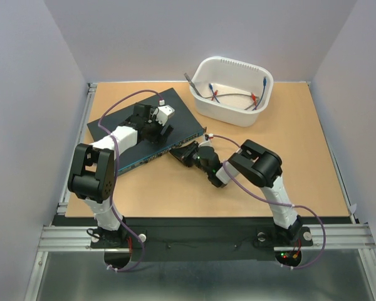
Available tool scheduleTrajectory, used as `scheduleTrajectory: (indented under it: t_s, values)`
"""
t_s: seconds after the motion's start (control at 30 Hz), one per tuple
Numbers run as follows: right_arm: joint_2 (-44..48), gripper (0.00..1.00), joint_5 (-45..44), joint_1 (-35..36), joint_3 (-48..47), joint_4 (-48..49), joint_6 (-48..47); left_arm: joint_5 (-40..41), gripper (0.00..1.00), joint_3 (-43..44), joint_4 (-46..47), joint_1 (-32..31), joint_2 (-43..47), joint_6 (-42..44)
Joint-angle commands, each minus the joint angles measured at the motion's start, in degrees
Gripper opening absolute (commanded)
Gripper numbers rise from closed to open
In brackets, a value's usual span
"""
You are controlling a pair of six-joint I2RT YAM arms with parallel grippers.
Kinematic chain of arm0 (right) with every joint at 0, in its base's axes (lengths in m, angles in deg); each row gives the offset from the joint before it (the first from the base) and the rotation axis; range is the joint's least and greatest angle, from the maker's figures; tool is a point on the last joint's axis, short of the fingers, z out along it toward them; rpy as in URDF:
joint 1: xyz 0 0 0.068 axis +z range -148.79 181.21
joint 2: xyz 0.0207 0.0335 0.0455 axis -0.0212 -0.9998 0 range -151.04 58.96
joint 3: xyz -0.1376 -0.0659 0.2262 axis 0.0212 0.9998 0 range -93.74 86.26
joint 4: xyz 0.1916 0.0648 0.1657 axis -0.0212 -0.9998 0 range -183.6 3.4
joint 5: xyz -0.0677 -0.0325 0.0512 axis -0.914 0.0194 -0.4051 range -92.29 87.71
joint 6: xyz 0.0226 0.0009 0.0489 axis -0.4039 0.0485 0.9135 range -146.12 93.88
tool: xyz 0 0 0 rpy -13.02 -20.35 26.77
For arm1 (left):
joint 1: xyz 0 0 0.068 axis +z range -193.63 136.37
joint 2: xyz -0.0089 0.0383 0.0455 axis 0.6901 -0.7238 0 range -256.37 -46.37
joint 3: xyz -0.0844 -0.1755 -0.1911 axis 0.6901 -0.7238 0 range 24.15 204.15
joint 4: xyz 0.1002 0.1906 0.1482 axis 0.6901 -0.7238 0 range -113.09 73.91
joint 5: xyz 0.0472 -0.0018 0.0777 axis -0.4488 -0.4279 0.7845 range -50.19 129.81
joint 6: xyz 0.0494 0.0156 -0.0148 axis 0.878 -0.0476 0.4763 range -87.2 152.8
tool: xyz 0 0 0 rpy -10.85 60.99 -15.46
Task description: Pull the plug from the switch port
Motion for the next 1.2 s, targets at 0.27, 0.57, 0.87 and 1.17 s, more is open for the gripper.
scheduleTrajectory:
  t_s: [0.27,0.57,0.87,1.17]
  values:
    - [7.1,0.01,0.2,0.1,6.4,2.4,-1.8,0.7,0.93,-1.5,-1.4,-0.4,-0.2,0.2]
    - [9.6,0.01,1.4,0.2,10.5,2.4,-1.9,0.7,0.93,-1.4,-1.6,-0.4,-0.2,0.1]
    - [12.0,0.30,3.0,0.8,7.2,-1.0,-16.7,0.7,0.93,-1.4,-1.6,-0.3,-0.1,0.3]
    - [15.8,0.65,-11.9,6.1,-7.5,-37.1,-47.8,0.7,0.93,-1.2,-1.8,-0.4,-0.6,0.5]
